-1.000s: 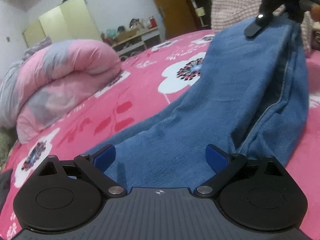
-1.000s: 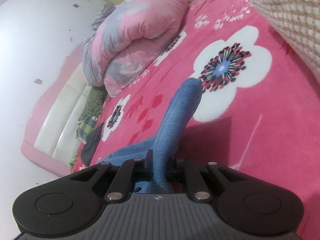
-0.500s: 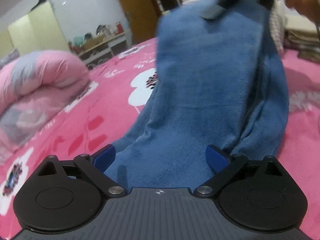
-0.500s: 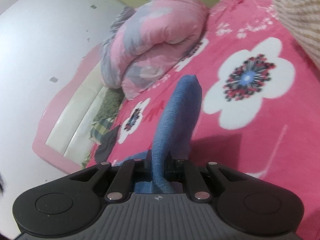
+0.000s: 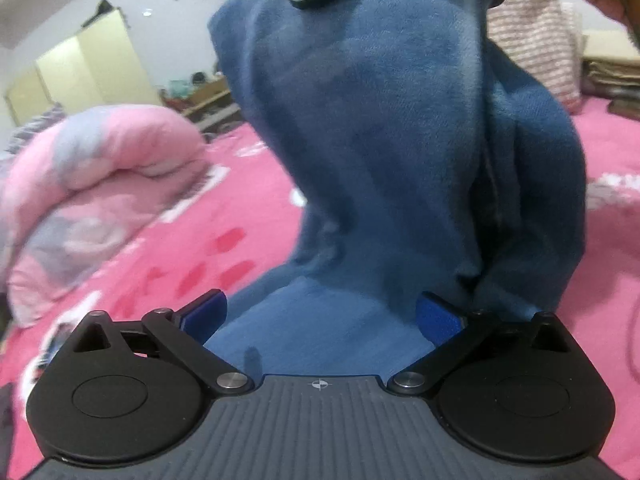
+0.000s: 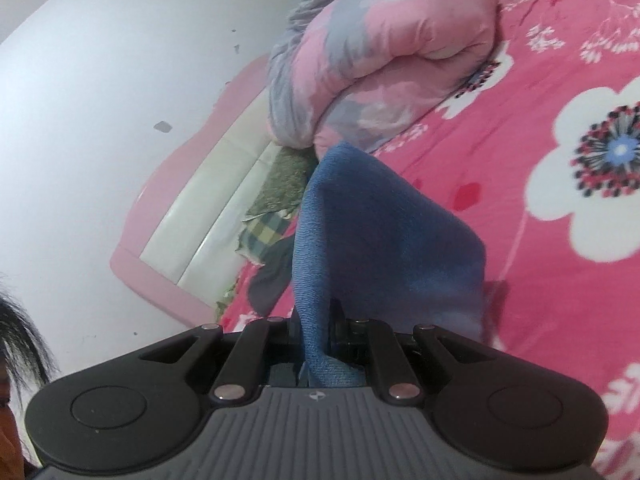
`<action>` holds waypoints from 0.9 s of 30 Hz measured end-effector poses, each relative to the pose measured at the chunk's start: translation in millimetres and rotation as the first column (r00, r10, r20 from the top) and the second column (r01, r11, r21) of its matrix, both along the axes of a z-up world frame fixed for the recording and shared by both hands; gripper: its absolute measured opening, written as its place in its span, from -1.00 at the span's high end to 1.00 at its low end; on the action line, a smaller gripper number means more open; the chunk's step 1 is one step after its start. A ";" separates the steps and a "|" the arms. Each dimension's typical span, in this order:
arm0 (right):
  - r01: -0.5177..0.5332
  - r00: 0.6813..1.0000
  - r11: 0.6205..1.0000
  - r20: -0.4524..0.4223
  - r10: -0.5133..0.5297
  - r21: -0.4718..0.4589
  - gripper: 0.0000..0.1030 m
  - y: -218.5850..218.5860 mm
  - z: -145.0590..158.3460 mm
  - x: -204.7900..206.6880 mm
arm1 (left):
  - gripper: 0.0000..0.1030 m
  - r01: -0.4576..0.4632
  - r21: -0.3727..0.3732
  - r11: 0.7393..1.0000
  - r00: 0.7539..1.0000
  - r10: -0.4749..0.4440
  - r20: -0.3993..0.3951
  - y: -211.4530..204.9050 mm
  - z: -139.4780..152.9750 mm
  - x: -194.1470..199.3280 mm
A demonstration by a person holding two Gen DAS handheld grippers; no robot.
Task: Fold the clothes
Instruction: 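Lift the jeans with the right gripper and carry it over the bundle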
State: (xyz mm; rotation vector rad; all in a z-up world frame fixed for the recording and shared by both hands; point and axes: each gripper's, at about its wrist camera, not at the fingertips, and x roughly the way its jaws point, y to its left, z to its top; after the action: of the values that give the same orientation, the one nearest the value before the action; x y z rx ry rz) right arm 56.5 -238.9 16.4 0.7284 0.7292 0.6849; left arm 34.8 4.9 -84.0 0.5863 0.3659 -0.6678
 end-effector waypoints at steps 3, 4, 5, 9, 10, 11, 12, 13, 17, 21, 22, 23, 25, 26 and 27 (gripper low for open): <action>-0.015 1.000 1.000 -0.002 0.015 0.000 0.78 12.1 2.5 -0.8 | -0.97 -0.051 -0.034 0.998 0.998 0.050 -0.030 10.9 1.2 9.4; -0.020 1.000 1.000 -0.002 0.020 0.001 0.78 15.8 3.5 -0.7 | -0.97 -0.070 -0.038 0.997 0.996 0.068 -0.050 12.1 -0.9 14.2; -0.025 1.000 1.000 -0.002 0.025 0.001 0.78 19.5 4.5 -0.7 | -0.97 -0.085 -0.034 0.996 0.994 0.082 -0.072 11.1 -4.3 19.1; -0.029 1.000 1.000 -0.006 0.029 -0.002 0.78 33.1 7.1 0.3 | -0.97 -0.112 -0.052 0.992 0.983 0.103 -0.152 13.1 -10.9 29.1; -0.028 1.000 1.000 -0.008 0.028 -0.002 0.78 35.9 7.7 0.9 | -0.97 -0.121 -0.063 0.991 0.981 0.110 -0.158 17.4 -8.6 28.2; -0.024 1.000 1.000 -0.010 0.024 -0.003 0.78 39.2 8.5 1.8 | -0.97 -0.130 -0.073 0.989 0.980 0.117 -0.160 22.3 -5.8 26.7; -0.020 1.000 1.000 -0.013 0.020 -0.002 0.78 42.2 9.4 2.7 | -0.97 -0.144 -0.080 0.986 0.980 0.131 -0.153 29.6 -3.4 24.5; -0.016 1.000 1.000 -0.016 0.016 -0.001 0.78 45.2 9.8 4.9 | -0.97 -0.163 -0.091 0.982 0.978 0.149 -0.147 39.6 -0.6 21.1; -0.017 0.999 1.000 -0.045 0.017 0.008 0.78 61.7 5.7 16.6 | -0.97 -0.252 -0.154 0.955 0.962 0.230 -0.147 86.4 14.1 3.9; -0.047 0.995 0.999 -0.093 0.047 0.001 0.77 90.8 -6.4 34.1 | -0.97 -0.356 -0.221 0.908 0.930 0.322 -0.175 134.8 27.8 -13.4; -0.057 0.993 0.998 -0.107 0.056 -0.008 0.77 100.0 -11.4 38.9 | -0.97 -0.378 -0.237 0.895 0.922 0.340 -0.185 144.4 29.3 -17.8; -0.067 0.991 0.998 -0.121 0.064 -0.017 0.77 109.3 -16.7 43.7 | -0.97 -0.399 -0.252 0.882 0.913 0.358 -0.194 153.3 30.6 -22.4; -0.085 0.985 0.996 -0.151 0.078 -0.041 0.75 129.0 -29.0 54.0 | -0.97 -0.432 -0.276 0.858 0.899 0.388 -0.203 166.6 29.3 -30.4; -0.094 0.982 0.994 -0.168 0.083 -0.057 0.74 139.4 -36.3 59.6 | -0.97 -0.448 -0.287 0.846 0.892 0.402 -0.208 172.9 28.3 -34.2; -0.098 0.979 0.993 -0.188 0.084 -0.070 0.71 148.1 -43.9 64.8 | -0.97 -0.465 -0.298 0.834 0.884 0.415 -0.218 178.1 26.2 -37.5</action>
State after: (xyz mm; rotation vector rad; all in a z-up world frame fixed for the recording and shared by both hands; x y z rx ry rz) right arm 121.4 -90.9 -27.5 0.6951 0.9598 0.6734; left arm -2.7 183.0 -57.9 0.1051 0.4894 -0.3112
